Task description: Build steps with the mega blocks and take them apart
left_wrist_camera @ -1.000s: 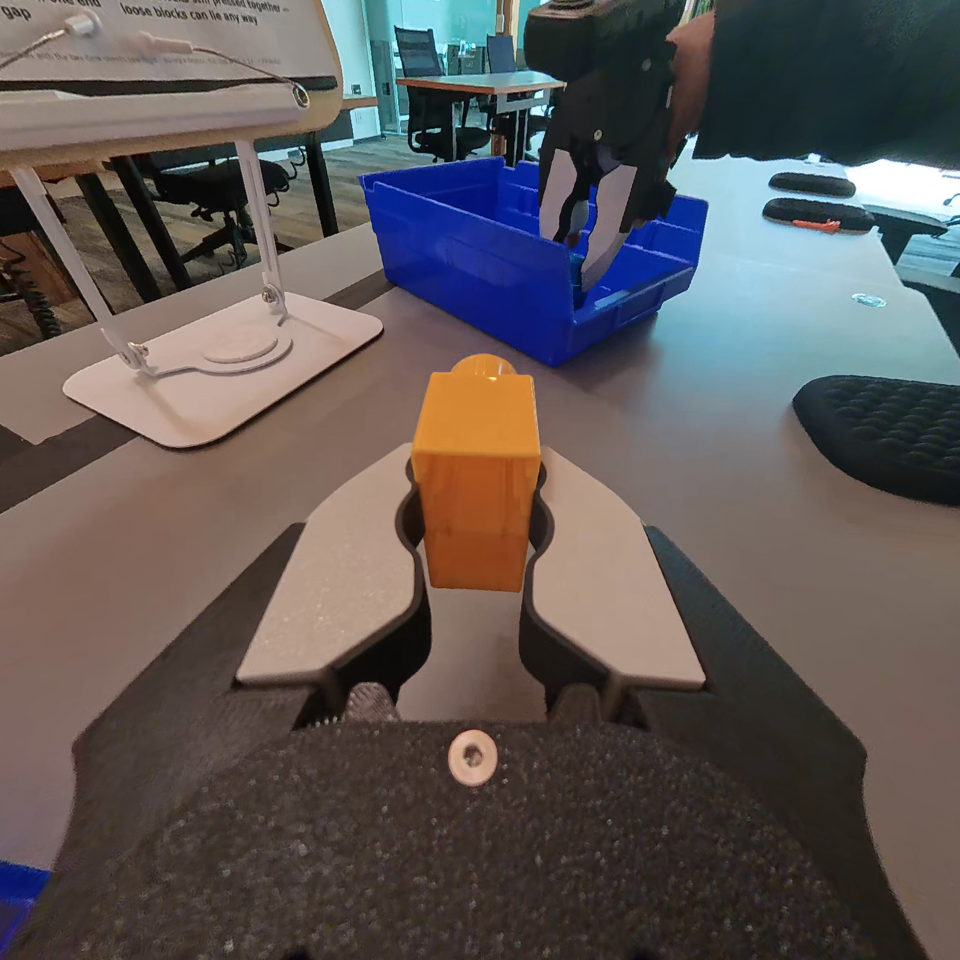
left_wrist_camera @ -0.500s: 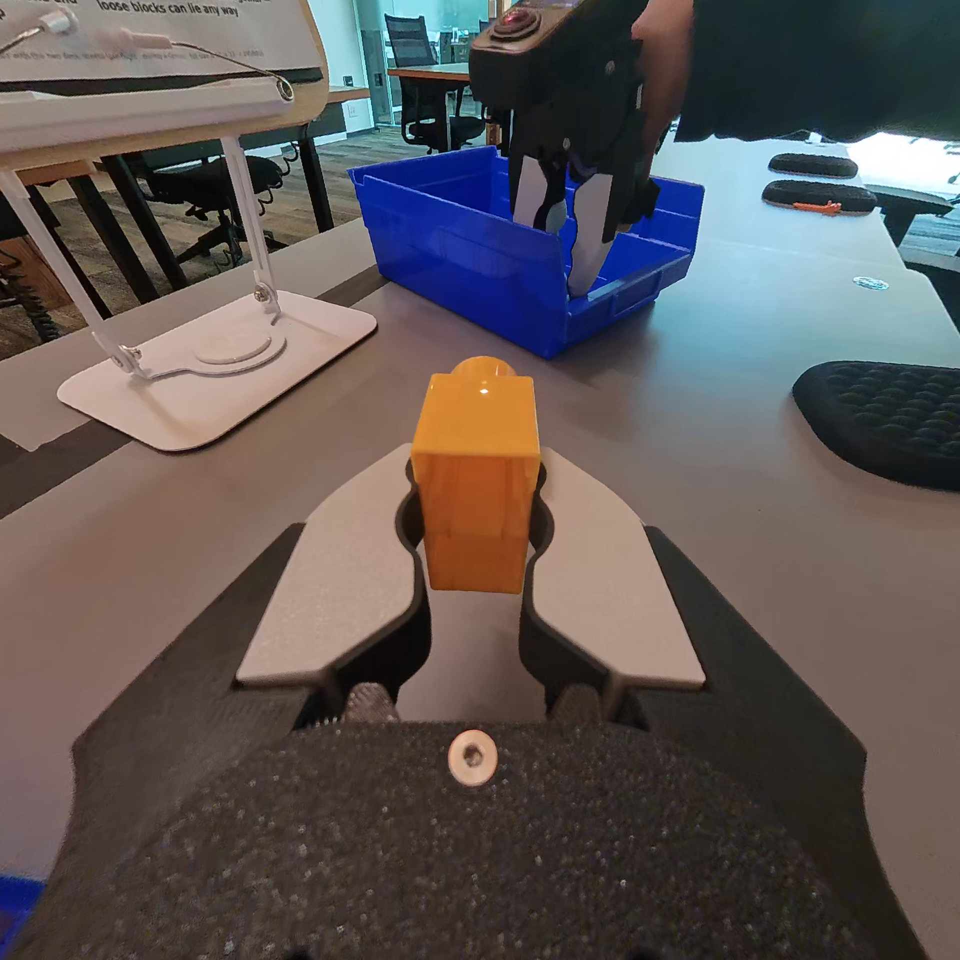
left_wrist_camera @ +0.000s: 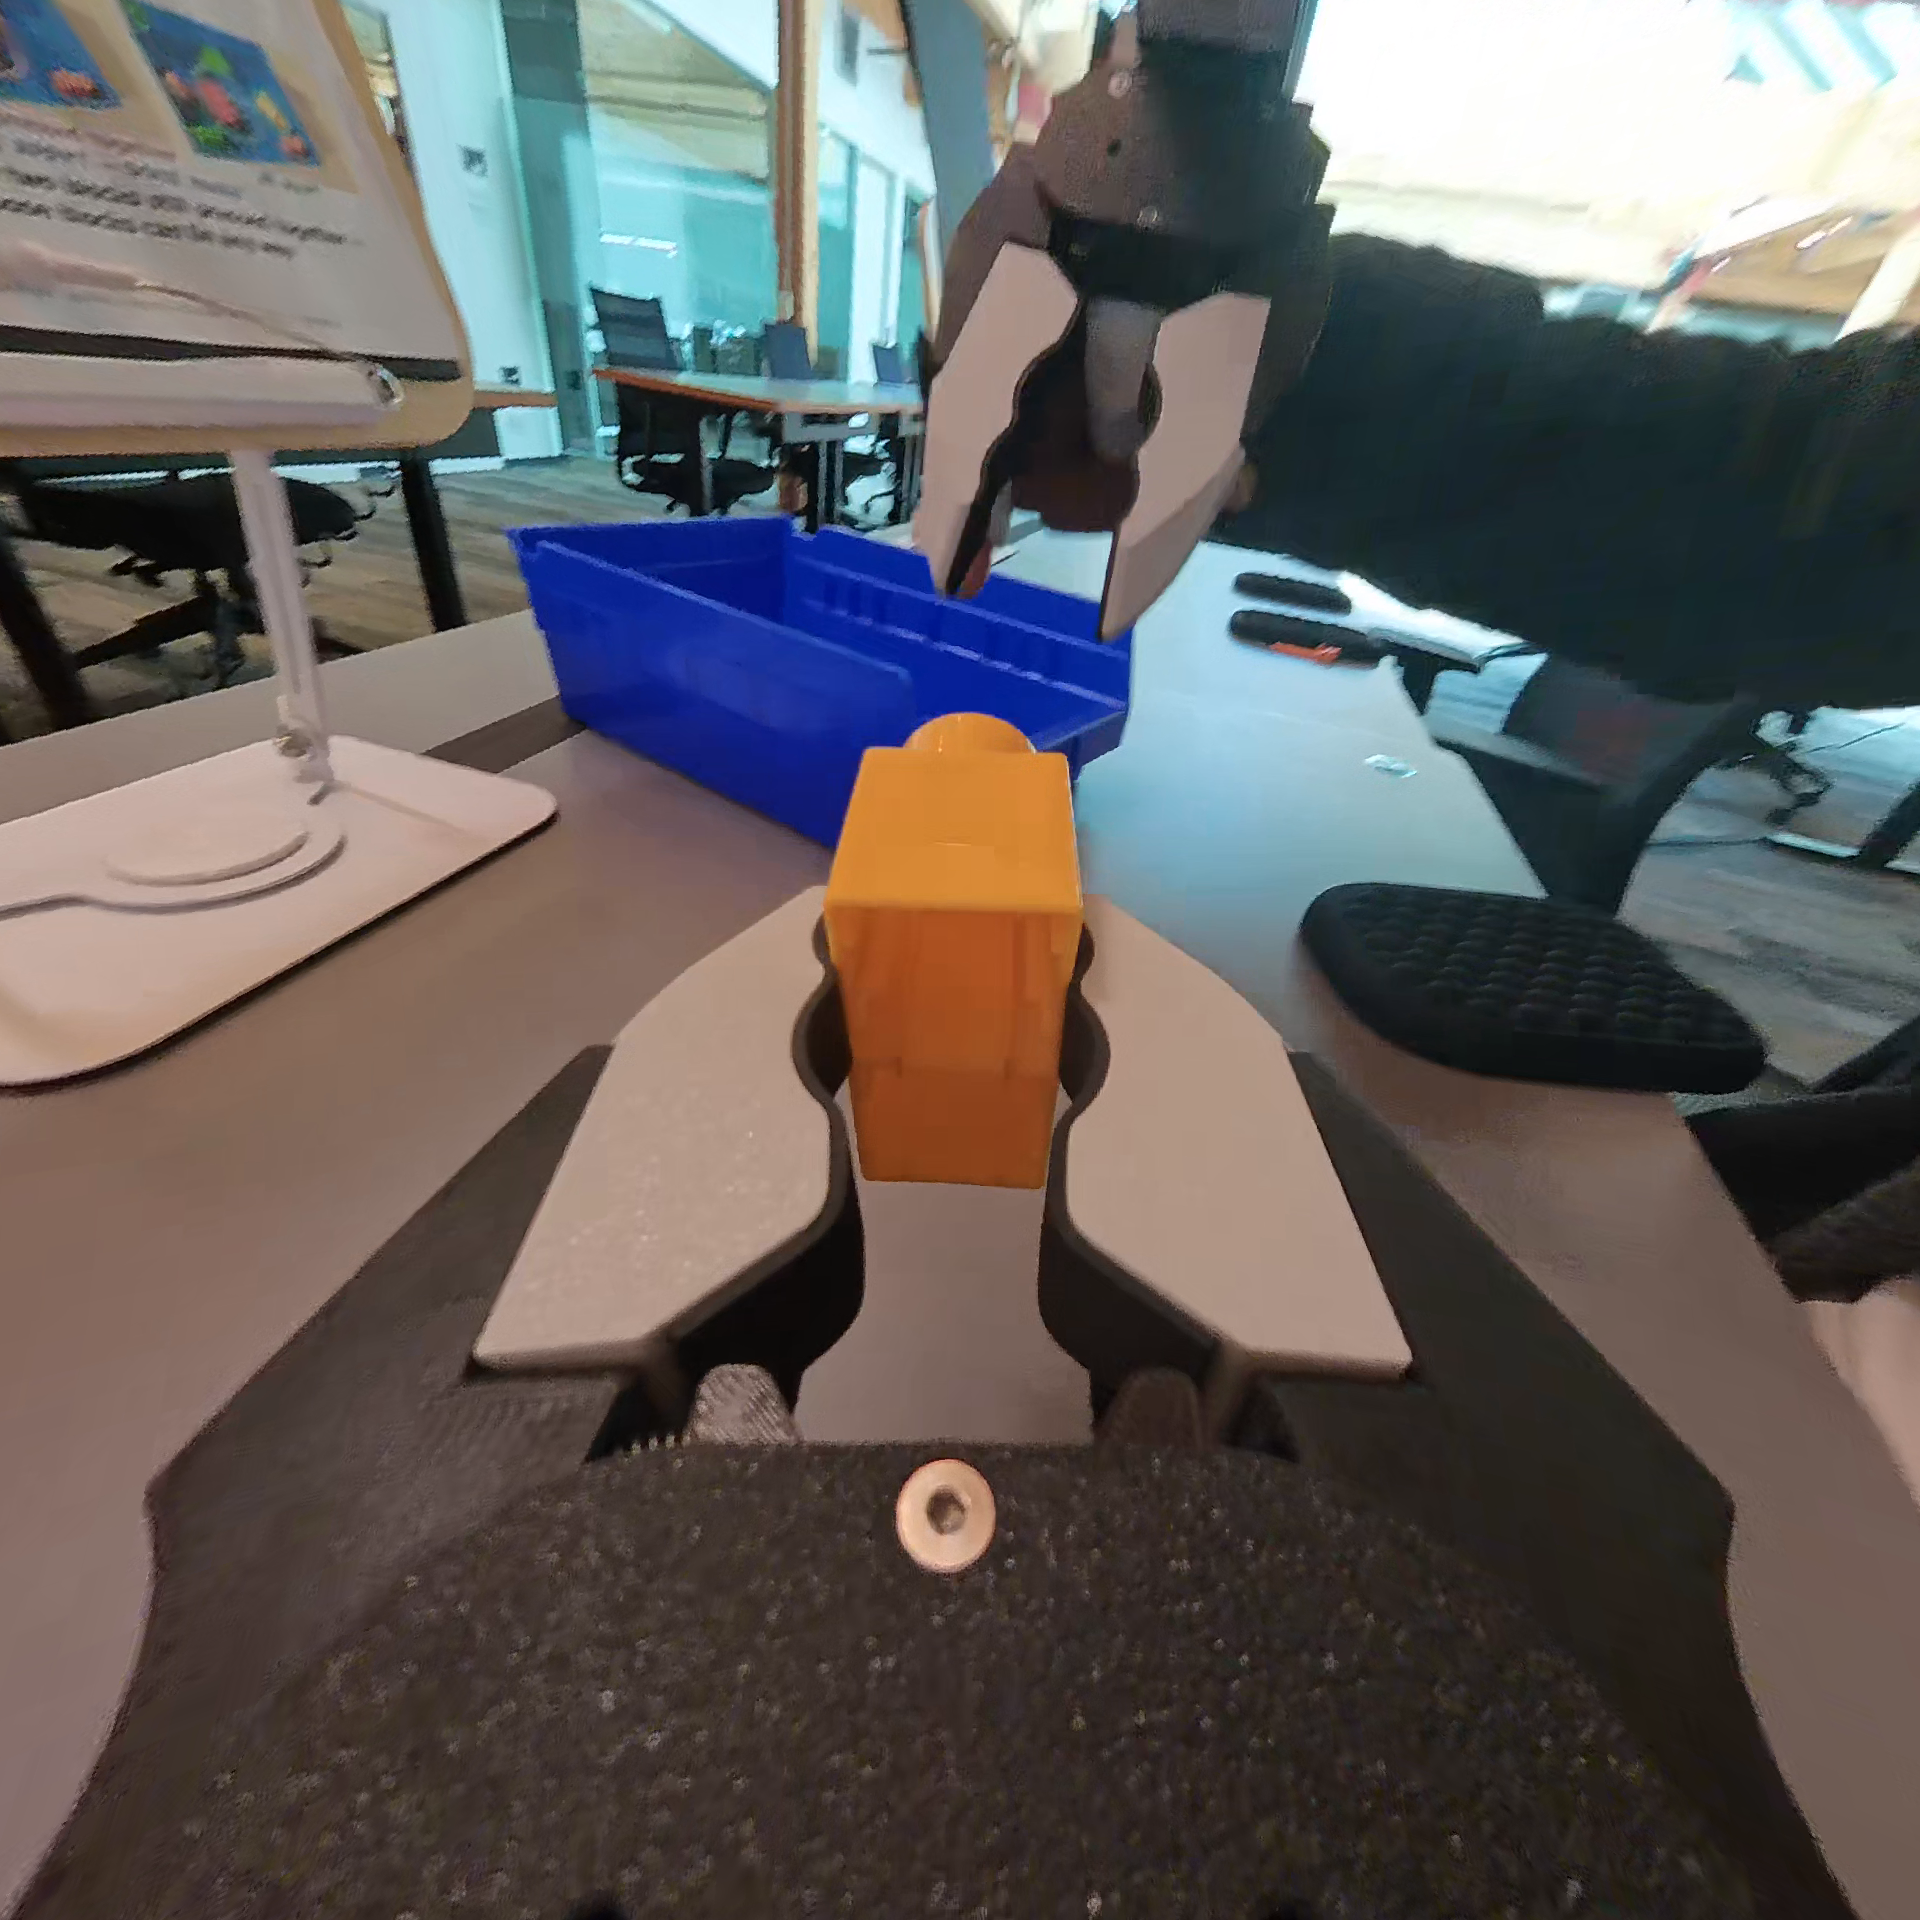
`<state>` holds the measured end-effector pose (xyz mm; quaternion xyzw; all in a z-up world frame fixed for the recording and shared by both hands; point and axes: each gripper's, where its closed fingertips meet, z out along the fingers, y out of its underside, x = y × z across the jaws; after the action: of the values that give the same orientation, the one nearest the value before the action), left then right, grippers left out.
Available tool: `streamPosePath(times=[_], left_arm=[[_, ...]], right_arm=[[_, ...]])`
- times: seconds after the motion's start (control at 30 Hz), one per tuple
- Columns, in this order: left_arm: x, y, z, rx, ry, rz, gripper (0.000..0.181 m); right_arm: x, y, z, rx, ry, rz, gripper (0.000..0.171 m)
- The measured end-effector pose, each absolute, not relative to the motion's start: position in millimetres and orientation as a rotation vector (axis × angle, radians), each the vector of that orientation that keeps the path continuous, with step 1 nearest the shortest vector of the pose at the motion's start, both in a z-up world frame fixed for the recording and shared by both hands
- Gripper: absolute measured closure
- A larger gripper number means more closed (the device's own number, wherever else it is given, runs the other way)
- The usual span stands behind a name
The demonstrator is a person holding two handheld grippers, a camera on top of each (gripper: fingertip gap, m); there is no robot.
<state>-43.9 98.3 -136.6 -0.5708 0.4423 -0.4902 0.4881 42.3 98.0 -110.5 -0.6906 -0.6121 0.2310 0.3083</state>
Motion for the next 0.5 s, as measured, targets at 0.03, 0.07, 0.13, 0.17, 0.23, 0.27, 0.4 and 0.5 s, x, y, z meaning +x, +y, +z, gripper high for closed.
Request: streamPosePath(times=[0.03, 0.07, 0.13, 0.17, 0.23, 0.27, 0.4, 0.5], left_arm=[[-42, 94, -135, -1.373, 1.079, -1.219, 0.144], [-40, 90, -134, -1.36, 1.087, -1.237, 0.144], [-37, 85, -132, -1.336, 1.098, -1.264, 0.144], [-36, 82, -132, -1.329, 1.103, -1.277, 0.144], [-35, 80, -133, -1.326, 1.115, -1.279, 0.144], [-34, 79, -132, -1.315, 1.118, -1.285, 0.144], [-34, 75, -126, -1.286, 1.122, -1.291, 0.144], [-33, 72, -125, -1.284, 1.126, -1.309, 0.144]], right_arm=[[27, 93, -109, -1.776, -1.606, 0.659, 0.131], [15, 89, -109, -1.739, -1.594, 0.699, 0.13], [-5, 84, -110, -1.694, -1.571, 0.758, 0.128], [-13, 82, -111, -1.678, -1.561, 0.793, 0.127], [-26, 78, -111, -1.661, -1.547, 0.85, 0.128], [-30, 77, -113, -1.66, -1.548, 0.851, 0.129], [-36, 76, -118, -1.65, -1.538, 0.857, 0.144], [-34, 73, -117, -1.662, -1.528, 0.883, 0.144]])
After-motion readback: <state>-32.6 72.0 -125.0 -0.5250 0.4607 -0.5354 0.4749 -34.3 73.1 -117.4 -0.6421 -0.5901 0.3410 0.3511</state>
